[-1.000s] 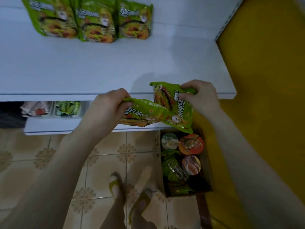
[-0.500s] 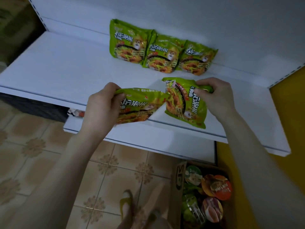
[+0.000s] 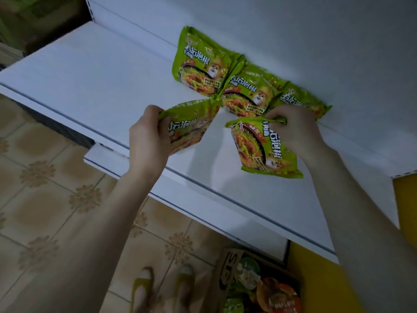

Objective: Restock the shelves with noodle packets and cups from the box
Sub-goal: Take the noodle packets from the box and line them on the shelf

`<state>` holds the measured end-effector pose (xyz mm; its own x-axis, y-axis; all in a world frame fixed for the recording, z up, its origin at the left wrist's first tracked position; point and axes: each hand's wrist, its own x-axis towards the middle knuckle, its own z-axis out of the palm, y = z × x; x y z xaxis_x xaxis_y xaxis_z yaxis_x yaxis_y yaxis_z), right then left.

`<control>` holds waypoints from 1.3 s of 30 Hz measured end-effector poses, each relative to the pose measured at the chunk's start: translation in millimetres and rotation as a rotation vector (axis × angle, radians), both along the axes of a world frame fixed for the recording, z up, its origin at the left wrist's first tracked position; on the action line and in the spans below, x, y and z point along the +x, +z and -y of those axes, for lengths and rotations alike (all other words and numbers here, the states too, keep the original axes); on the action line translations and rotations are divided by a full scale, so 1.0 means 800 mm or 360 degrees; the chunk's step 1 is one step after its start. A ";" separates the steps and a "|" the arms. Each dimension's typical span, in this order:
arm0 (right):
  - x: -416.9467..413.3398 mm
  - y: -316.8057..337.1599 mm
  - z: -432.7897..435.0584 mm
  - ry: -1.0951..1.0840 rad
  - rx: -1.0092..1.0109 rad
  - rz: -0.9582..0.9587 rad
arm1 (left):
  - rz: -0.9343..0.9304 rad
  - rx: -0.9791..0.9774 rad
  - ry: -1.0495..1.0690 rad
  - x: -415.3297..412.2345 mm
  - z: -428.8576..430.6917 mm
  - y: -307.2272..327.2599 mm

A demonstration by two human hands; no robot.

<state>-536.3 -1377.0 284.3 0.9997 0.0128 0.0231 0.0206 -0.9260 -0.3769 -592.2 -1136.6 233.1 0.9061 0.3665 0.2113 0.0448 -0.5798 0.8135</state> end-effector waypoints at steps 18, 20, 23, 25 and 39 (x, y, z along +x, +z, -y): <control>0.039 -0.052 0.001 0.0283 -0.0026 -0.0173 | 0.0069 -0.0230 0.0236 0.013 0.035 -0.055; 0.038 -0.061 0.009 0.0301 -0.0108 -0.0181 | 0.0085 -0.0226 0.0247 0.015 0.035 -0.058; 0.037 -0.069 0.021 0.0310 -0.0082 -0.0186 | 0.0098 -0.0221 0.0227 0.019 0.037 -0.062; 0.034 -0.070 0.030 0.0290 -0.0110 -0.0237 | 0.0101 -0.0220 0.0214 0.021 0.038 -0.064; 0.013 -0.082 0.078 -0.0117 -0.0106 -0.0003 | 0.0109 -0.0208 0.0170 0.032 0.080 -0.067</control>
